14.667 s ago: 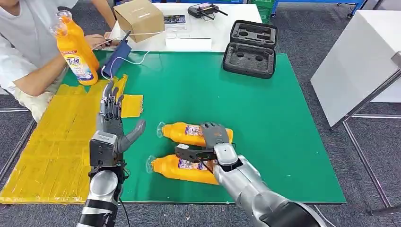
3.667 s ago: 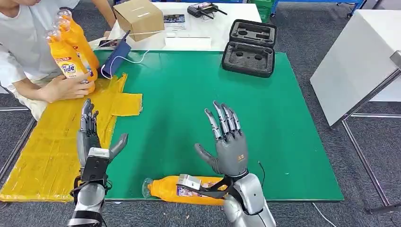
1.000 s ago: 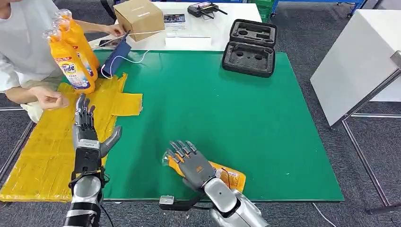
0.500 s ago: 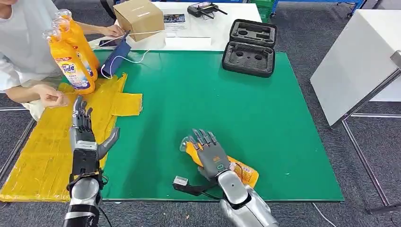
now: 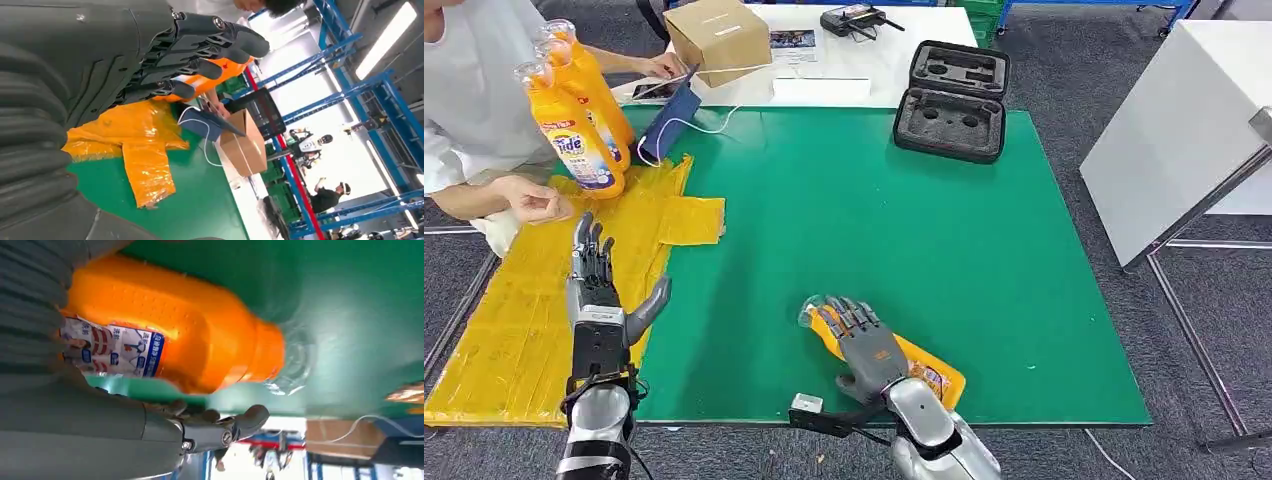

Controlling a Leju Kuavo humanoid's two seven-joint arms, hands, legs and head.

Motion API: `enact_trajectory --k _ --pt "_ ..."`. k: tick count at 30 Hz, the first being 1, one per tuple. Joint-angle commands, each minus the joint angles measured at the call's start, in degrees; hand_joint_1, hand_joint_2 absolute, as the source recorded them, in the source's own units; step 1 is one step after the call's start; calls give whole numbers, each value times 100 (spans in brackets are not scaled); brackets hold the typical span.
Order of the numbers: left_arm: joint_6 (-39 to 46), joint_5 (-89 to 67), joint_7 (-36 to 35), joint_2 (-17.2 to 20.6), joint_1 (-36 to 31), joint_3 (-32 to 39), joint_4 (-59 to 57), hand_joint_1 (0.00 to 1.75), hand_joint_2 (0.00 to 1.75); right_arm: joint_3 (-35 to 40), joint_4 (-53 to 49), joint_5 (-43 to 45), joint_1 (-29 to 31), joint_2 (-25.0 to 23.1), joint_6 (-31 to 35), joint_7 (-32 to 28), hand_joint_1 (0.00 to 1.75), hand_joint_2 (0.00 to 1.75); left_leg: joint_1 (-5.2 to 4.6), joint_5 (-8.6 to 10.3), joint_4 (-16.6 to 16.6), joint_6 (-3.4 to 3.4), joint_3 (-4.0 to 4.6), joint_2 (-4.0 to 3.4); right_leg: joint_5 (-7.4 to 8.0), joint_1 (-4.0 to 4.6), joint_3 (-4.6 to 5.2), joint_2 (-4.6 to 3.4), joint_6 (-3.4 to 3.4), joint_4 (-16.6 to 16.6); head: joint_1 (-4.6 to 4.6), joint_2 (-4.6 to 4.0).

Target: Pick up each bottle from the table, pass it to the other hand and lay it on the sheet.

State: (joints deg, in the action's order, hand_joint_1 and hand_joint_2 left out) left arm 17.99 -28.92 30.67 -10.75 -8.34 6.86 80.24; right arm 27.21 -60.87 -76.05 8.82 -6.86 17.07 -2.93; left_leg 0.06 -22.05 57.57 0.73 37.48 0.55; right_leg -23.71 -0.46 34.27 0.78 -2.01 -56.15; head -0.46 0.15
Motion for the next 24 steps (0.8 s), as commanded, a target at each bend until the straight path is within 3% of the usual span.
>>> enact_trajectory --k 1,11,13,16,24 --pt "-8 26 12 -38 -127 181 -217 0 175 166 -214 310 -274 217 -184 -214 0 175 0 -13 -6 -5 -35 4 -15 0 -41 2 5 8 0 0" --pt "-8 26 13 -39 -128 181 -217 0 175 164 -220 310 -264 217 -184 -215 0 175 1 -20 -4 -7 -47 2 -21 1 -52 0 7 7 2 0" --pt "-4 50 60 -27 -166 177 -291 0 175 186 -392 856 -390 289 -445 -548 0 175 0 -17 -4 -6 -42 2 -19 1 -47 0 6 7 0 0" --pt "34 81 106 -19 -159 193 -332 0 175 324 -674 979 -594 438 -531 -569 0 175 1 -12 -6 -4 -33 11 -15 2 -40 10 4 8 0 0" --pt "12 88 109 -69 -28 299 -150 0 175 365 -728 512 -659 570 -377 -3 0 175 1 -21 -6 -6 -50 -1 -20 1 -55 -3 6 11 2 0"
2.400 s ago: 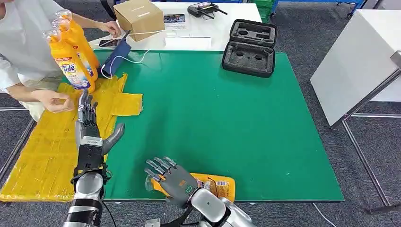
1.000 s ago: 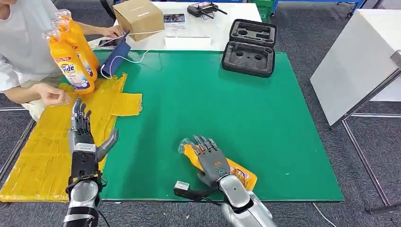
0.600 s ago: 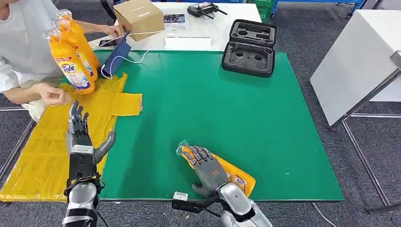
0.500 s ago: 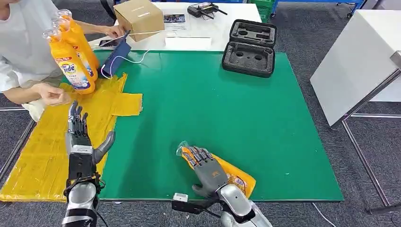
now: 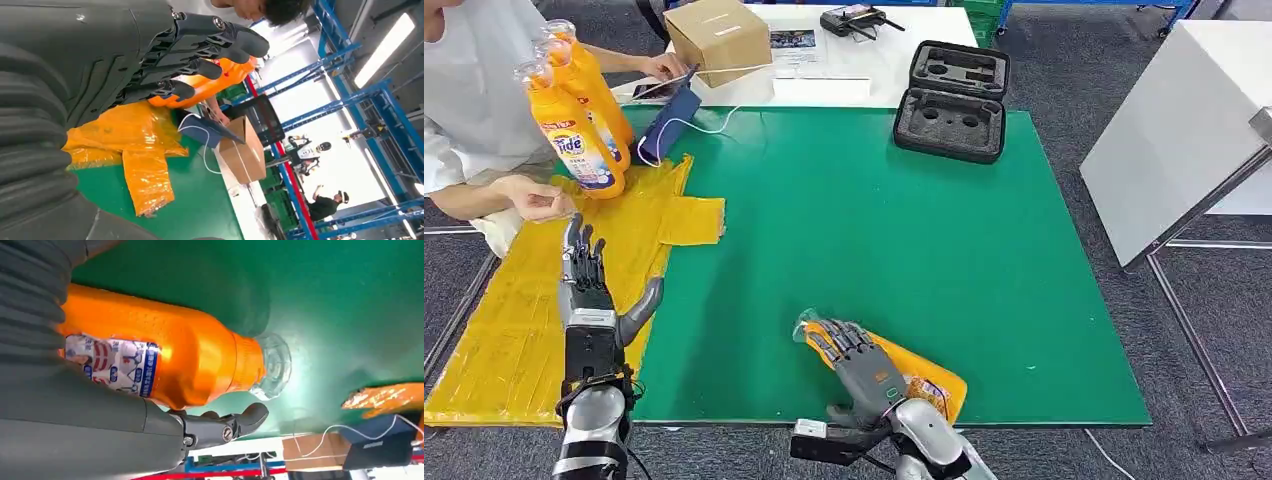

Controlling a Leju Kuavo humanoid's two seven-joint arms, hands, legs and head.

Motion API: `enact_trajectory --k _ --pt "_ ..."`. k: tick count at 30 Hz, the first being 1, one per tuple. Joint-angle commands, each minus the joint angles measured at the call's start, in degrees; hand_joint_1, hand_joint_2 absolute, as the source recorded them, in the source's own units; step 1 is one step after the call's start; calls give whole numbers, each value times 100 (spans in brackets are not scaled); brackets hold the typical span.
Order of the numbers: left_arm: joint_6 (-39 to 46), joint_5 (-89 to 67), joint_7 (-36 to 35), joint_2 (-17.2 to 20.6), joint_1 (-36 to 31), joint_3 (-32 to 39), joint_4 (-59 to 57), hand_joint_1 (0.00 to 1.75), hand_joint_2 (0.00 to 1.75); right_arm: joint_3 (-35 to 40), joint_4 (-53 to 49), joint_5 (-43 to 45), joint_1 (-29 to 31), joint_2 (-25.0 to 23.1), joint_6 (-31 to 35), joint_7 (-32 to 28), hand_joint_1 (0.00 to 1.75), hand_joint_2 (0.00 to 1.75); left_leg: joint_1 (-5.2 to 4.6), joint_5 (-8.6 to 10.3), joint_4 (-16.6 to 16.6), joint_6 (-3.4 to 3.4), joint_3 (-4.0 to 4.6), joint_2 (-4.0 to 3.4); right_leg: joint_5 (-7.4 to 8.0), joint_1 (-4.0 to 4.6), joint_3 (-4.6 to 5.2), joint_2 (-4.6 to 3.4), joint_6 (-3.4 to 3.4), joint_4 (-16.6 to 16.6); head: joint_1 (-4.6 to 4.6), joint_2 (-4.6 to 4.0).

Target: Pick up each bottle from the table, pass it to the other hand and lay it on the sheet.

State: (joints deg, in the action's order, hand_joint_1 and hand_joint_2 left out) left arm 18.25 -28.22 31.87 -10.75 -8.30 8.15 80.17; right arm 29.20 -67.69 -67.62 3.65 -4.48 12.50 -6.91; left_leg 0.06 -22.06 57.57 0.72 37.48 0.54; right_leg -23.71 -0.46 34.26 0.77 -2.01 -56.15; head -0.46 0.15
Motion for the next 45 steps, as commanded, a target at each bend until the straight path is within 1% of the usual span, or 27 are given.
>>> enact_trajectory --k 1,3,4,5,6,9,10,14,15,17,18,19,20,21,23,25,27,28,30,33,35,36,38,40,43,44,45 --pt "-15 19 -14 -73 -27 182 -144 0 175 157 -117 -356 -170 351 96 397 0 175 1 -11 -5 -4 -30 1 -11 1 -34 0 4 8 0 0" --pt "-23 16 -24 -85 2 215 -122 0 175 131 -218 -583 -187 371 200 570 0 175 1 -9 -5 -4 -26 5 -11 1 -30 3 4 8 0 0" --pt "-11 19 -39 -102 27 243 -97 0 175 102 -246 -893 -169 369 313 808 0 175 1 -16 -3 -5 -38 5 -18 1 -43 3 5 7 2 0" --pt "17 10 -73 -120 86 279 -28 0 175 84 -273 -1224 -142 336 398 1009 0 175 0 -9 -3 -3 -24 2 -10 0 -27 0 3 6 0 0" --pt "17 21 -72 -125 145 307 41 0 175 44 -358 -1259 -150 307 361 1018 0 175 0 -18 -2 -5 -39 -2 -17 0 -43 -5 5 6 2 0" --pt "20 10 -79 -146 200 399 91 0 175 82 -633 -1269 -286 463 79 984 0 175 -1 -10 -1 -2 -19 -6 -8 0 -22 -8 3 3 2 0" --pt "15 8 -78 -144 187 412 69 0 175 100 -682 -1248 -336 541 53 972 0 175 -1 -17 -1 -4 -31 -6 -15 -1 -34 -8 4 3 0 0" --pt "15 9 -78 -152 180 456 17 0 175 103 -848 -1253 -493 747 67 1025 0 175 -1 -15 -6 -5 -37 11 -18 0 -44 8 4 8 0 0" --pt "17 8 -78 -158 191 484 25 0 175 93 -920 -1339 -500 765 131 1095 0 175 0 -9 -4 -3 -22 6 -10 0 -27 3 1 7 0 0" --pt "27 12 -78 -177 238 555 90 0 175 50 -1131 -1565 -490 768 231 1197 0 175 -1 -23 -2 -5 -46 1 -23 0 -52 -2 3 7 0 0" --pt "31 13 -80 -192 269 585 131 0 175 30 -1233 -1788 -468 745 346 1244 0 175 -2 -25 -1 -5 -48 -2 -24 -2 -53 -6 4 5 2 0" --pt "29 14 -80 -197 287 597 161 0 175 15 -1286 -1816 -445 711 326 1244 0 175 -1 -15 1 -2 -23 -6 -12 -1 -26 -9 1 1 0 0" --pt "27 15 -82 -198 294 599 169 0 175 19 -1305 -1830 -434 702 299 1249 0 175 -1 -23 4 -3 -35 -11 -18 0 -37 -14 3 0 0 0" --pt "27 15 -82 -198 294 599 169 0 175 19 -1305 -1830 -434 702 299 1249 0 175 -2 -14 0 -1 -18 -8 -9 -1 -19 -11 1 1 2 0" --pt "22 17 -94 -219 321 623 204 0 175 -69 -1531 -1849 -452 558 694 1087 0 175 -1 -22 2 -3 -33 -12 -16 0 -34 -15 4 0 0 0" --pt "29 17 -94 -217 312 646 171 0 175 -20 -1698 -1669 -498 576 496 893 0 175 1 -17 2 -3 -22 -8 -14 1 -22 -9 3 0 2 0" --pt "18 26 -88 -189 253 667 72 0 175 116 -1685 -1155 -586 705 26 621 0 175 -1 -26 3 -5 -40 -2 -25 -1 -43 -6 5 -2 2 0" --pt "2 36 -80 -171 208 671 6 0 175 180 -1632 -1047 -628 789 -23 576 0 175 -1 -13 -3 -2 -22 0 -12 0 -24 -2 2 4 0 0" --pt "-7 61 -68 -152 157 685 -60 0 175 327 -1505 -874 -699 969 -25 593 0 175 2 -25 -4 -5 -51 7 -26 3 -59 4 5 9 0 0" --pt "2 75 -57 -146 205 718 -42 0 175 386 -1616 -811 -818 1173 63 739 0 175 -1 -13 -5 0 -27 10 -19 -1 -33 5 -7 7 2 0" --pt "7 78 -57 -157 235 761 -30 0 175 405 -1662 -862 -880 1332 -149 1019 0 175 -1 -22 -2 -2 -41 5 -27 -1 -49 -1 -6 7 0 0" --pt "7 80 -56 -160 232 769 -36 0 175 391 -1606 -895 -898 1378 -226 1105 0 175 -4 -12 -5 1 -20 5 -16 -4 -24 -1 -9 5 2 0" --pt "6 80 -56 -163 228 767 -38 0 175 388 -1585 -878 -930 1419 -210 1082 0 175 -2 -26 -4 -1 -44 5 -27 -1 -52 -1 -6 9 0 0" --pt "4 83 -55 -166 218 763 -45 0 175 380 -1528 -881 -909 1409 -229 1122 0 175 -3 -21 -6 2 -36 10 -23 -2 -44 4 -6 10 0 0" --pt "-13 90 -56 -166 167 741 -109 0 175 395 -1285 -920 -978 1498 -449 1391 0 175 -4 -18 -6 2 -26 3 -17 -2 -31 -4 -7 8 0 0" --pt "-18 92 -55 -162 148 727 -135 0 175 413 -1223 -916 -999 1545 -417 1406 0 175 -1 -26 -5 0 -42 4 -25 0 -50 -3 -4 10 2 0" --pt "-18 92 -55 -162 148 727 -135 0 175 413 -1223 -916 -999 1545 -417 1406 0 175 -4 -17 -8 2 -29 11 -19 -2 -36 5 -7 10 0 0"
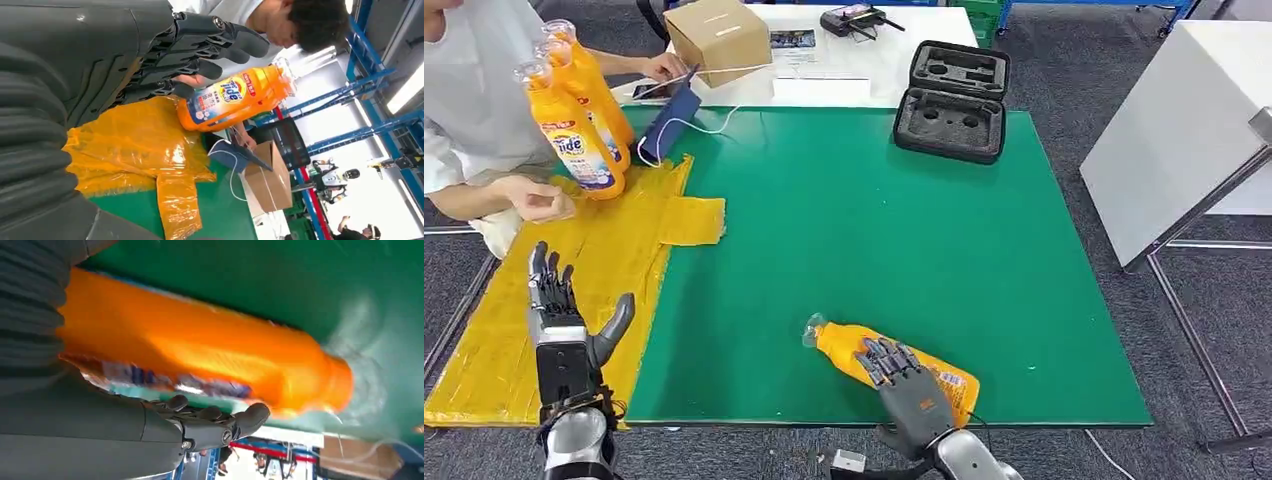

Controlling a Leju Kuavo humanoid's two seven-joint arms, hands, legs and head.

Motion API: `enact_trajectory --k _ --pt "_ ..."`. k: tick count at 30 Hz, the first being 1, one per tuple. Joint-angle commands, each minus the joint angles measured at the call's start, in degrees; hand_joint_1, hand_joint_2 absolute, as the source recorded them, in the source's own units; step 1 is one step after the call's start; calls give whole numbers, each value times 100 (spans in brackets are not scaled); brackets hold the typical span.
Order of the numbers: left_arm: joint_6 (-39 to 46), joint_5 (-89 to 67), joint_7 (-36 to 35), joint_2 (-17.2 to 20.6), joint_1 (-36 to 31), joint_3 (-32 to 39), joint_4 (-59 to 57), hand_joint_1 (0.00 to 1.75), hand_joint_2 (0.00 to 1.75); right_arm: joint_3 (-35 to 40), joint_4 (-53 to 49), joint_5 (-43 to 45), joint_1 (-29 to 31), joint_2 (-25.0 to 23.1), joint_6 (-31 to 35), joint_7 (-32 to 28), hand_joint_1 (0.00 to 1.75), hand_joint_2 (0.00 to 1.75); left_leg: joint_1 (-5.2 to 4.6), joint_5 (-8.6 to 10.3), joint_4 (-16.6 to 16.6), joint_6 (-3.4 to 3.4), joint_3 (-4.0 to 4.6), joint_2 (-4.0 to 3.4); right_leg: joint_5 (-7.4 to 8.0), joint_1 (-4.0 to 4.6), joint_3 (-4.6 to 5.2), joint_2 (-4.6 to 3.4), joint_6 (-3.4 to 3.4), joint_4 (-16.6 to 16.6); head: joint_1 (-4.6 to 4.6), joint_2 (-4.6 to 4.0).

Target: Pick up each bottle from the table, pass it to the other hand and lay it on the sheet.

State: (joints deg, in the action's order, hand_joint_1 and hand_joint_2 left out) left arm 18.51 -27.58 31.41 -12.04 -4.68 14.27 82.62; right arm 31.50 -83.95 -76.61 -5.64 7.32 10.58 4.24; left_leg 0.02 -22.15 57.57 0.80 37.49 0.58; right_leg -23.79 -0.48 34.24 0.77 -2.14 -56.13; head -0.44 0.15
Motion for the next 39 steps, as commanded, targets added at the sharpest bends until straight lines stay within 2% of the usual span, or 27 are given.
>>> enact_trajectory --k 1,3,4,6,8,16,19,26,29,32,35,37,39 --pt "-44 28 -9 -33 -214 115 -380 0 175 183 403 -17 -70 364 -224 290 0 175 1 -5 -7 -4 -22 7 -7 1 -23 6 4 8 -2 0" --pt "-44 28 -9 -33 -214 115 -380 0 175 183 403 -17 -70 364 -224 290 0 175 2 -17 -7 -8 -48 8 -20 2 -53 6 8 10 -2 0" --pt "-46 35 -9 -31 -208 113 -374 0 175 194 419 -29 -57 367 -233 327 0 175 2 -9 -7 -5 -31 7 -12 2 -35 5 5 10 -2 0" --pt "-54 34 -9 -25 -195 98 -379 0 175 158 440 -23 -83 361 -190 458 0 175 2 -21 -6 -8 -56 5 -23 2 -60 3 8 10 -2 0" --pt "-45 41 -13 -31 -152 125 -351 0 175 75 440 -220 -88 358 -69 706 0 175 2 -14 -7 -5 -43 7 -17 1 -47 6 6 10 -2 0" --pt "-44 32 -36 -113 -52 215 -207 0 175 -817 512 -1199 87 -80 64 1138 0 175 0 -12 -4 -6 -35 -4 -12 0 -38 -6 6 6 -2 0" --pt "-45 32 -37 -116 -54 213 -208 0 175 -830 512 -1198 99 -75 64 1138 0 175 -2 -7 -4 -4 -27 -7 -6 -2 -27 -10 5 5 -4 0" --pt "-33 19 -78 -131 29 232 -127 0 175 -1286 269 -1339 123 -400 482 821 0 175 -12 2 -3 2 -7 -4 -6 -11 -6 -6 11 2 -2 0" --pt "-33 19 -78 -133 32 234 -123 0 175 -1291 253 -1339 129 -407 470 801 0 175 -18 10 1 13 -5 -6 -10 -15 -9 -12 12 1 -2 0" --pt "-32 19 -78 -134 28 235 -124 0 175 -1293 256 -1339 120 -405 509 793 0 175 -29 39 -5 18 31 13 -7 -24 23 4 10 2 -2 0" --pt "-23 19 -77 -147 37 233 -104 0 175 -1184 219 -1339 235 -314 700 964 0 175 -29 46 -3 24 45 6 -6 -26 37 -1 6 1 -2 0" --pt "-23 18 -79 -157 37 224 -99 0 175 -1114 178 -1339 306 -285 762 1025 0 175 -29 36 3 20 32 -5 -13 -25 23 -13 9 0 -2 0" --pt "-20 15 -89 -161 49 225 -79 0 175 -1051 117 -1339 325 -280 758 1015 0 175 -33 61 2 41 63 -1 3 -29 52 -7 1 -1 -2 0"
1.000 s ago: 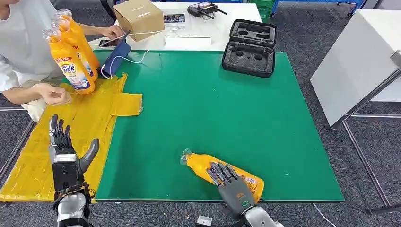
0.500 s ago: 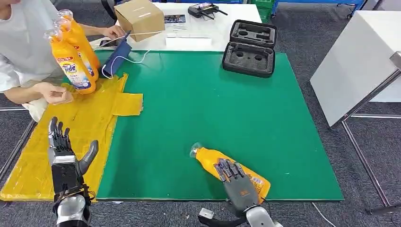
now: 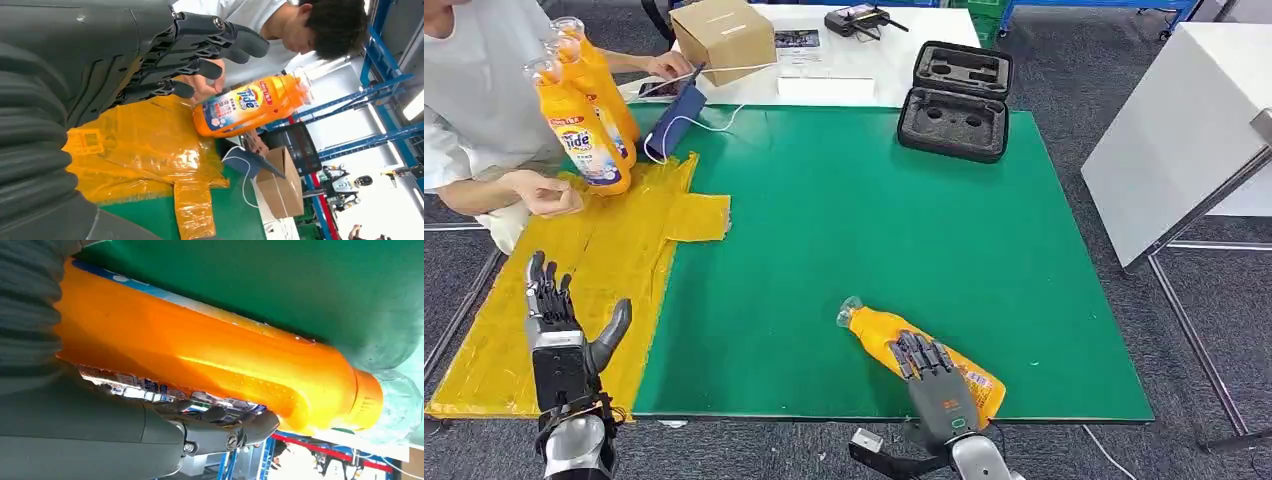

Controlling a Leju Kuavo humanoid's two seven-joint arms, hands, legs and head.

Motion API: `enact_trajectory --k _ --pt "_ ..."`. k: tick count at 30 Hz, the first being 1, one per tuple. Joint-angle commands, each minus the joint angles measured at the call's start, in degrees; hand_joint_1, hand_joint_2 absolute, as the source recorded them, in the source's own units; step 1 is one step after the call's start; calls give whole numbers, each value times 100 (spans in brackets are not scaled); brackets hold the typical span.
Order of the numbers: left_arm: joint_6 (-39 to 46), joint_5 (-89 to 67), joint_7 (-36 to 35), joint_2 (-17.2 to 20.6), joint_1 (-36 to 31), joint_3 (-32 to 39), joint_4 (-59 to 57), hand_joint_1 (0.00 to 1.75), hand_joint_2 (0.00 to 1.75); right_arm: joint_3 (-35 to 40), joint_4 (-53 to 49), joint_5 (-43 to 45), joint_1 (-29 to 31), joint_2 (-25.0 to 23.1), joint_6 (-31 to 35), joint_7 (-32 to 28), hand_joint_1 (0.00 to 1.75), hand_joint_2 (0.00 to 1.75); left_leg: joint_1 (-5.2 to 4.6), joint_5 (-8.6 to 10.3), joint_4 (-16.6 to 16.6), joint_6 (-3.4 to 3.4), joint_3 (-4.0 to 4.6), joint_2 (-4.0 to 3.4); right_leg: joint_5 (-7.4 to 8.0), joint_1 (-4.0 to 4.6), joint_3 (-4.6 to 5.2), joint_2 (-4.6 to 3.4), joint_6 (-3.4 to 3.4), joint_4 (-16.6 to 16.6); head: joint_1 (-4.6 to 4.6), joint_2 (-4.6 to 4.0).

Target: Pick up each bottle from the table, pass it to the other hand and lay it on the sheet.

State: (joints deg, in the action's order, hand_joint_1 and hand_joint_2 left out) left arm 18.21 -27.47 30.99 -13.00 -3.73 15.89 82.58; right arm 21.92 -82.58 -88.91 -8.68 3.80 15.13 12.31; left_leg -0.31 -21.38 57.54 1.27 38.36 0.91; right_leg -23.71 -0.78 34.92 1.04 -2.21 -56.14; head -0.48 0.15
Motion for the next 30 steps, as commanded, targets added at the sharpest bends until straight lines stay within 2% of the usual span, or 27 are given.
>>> enact_trajectory --k 1,3,4,8,11,12,13,14,16,17,18,22,23,29,30 --pt "12 4 -47 -65 -45 64 -72 0 175 -82 -33 -109 627 56 309 205 0 175 0 -20 7 -11 -26 -38 -7 0 -20 -39 6 -1 0 0" --pt "12 0 -64 -80 -28 59 -55 0 175 -28 -87 -109 629 112 331 283 0 175 0 -13 10 -3 -20 -42 -2 1 -16 -44 3 -2 2 0" --pt "12 -1 -65 -85 -23 56 -55 0 175 -19 -99 -109 626 117 353 308 0 175 -1 5 6 -4 13 -30 11 -1 15 -32 1 0 2 0" --pt "16 -1 -69 -85 2 56 -42 0 175 -91 -167 -109 598 68 536 187 0 175 -2 -4 11 -10 5 -30 8 -1 6 -34 11 -3 2 0" --pt "19 -1 -71 -85 8 60 -31 0 175 -116 -210 -109 584 35 577 129 0 175 -9 19 3 -1 40 -9 23 -7 39 -16 3 -2 2 0" --pt "25 -1 -72 -86 21 68 -19 0 175 -275 -292 -56 518 -140 823 -195 0 175 -7 15 7 3 27 -15 18 -6 26 -23 3 -3 2 0" --pt "31 5 -76 -85 38 77 -10 0 175 -259 -461 506 482 -231 1205 -767 0 175 -8 32 4 10 54 -5 29 -6 52 -13 -4 -3 2 0" --pt "45 31 -62 -75 57 89 -22 0 175 -245 -905 1453 364 -361 1364 -1579 0 175 -7 26 7 5 45 -13 26 -6 44 -22 -5 -4 0 0" --pt "56 59 2 -58 28 79 -109 0 175 -64 -1653 2332 221 -365 1234 -2321 0 175 -12 36 9 5 73 -7 30 -10 74 -15 -9 -14 2 0" --pt "57 70 33 -45 -22 60 -187 0 175 43 -2011 2736 187 -370 1181 -2647 0 175 -10 23 16 -1 59 -17 20 -9 62 -26 -4 -19 9 0" --pt "63 72 45 -43 -56 45 -239 0 175 80 -2188 2945 173 -400 1126 -2770 0 175 -9 34 8 1 74 -11 35 -7 78 -19 -6 -13 4 0" --pt "99 101 72 -50 -74 11 -258 0 175 138 -2236 3121 247 -445 1056 -2956 0 175 2 15 9 -12 19 -8 11 1 36 6 9 -9 2 0" --pt "109 111 74 -48 -59 13 -238 0 175 111 -2176 3120 256 -447 1064 -2961 0 175 4 28 4 -6 35 -12 22 2 67 0 1 -1 2 0" --pt "133 220 85 -65 42 121 -147 0 175 -119 -1959 3173 226 -489 972 -3013 0 175 8 5 5 -18 7 -16 8 5 14 -11 -5 3 4 0" --pt "131 234 88 -69 52 142 -144 0 175 -144 -1938 3129 216 -485 893 -2971 0 175 4 23 0 -14 36 -11 22 2 45 -5 -9 3 2 0"
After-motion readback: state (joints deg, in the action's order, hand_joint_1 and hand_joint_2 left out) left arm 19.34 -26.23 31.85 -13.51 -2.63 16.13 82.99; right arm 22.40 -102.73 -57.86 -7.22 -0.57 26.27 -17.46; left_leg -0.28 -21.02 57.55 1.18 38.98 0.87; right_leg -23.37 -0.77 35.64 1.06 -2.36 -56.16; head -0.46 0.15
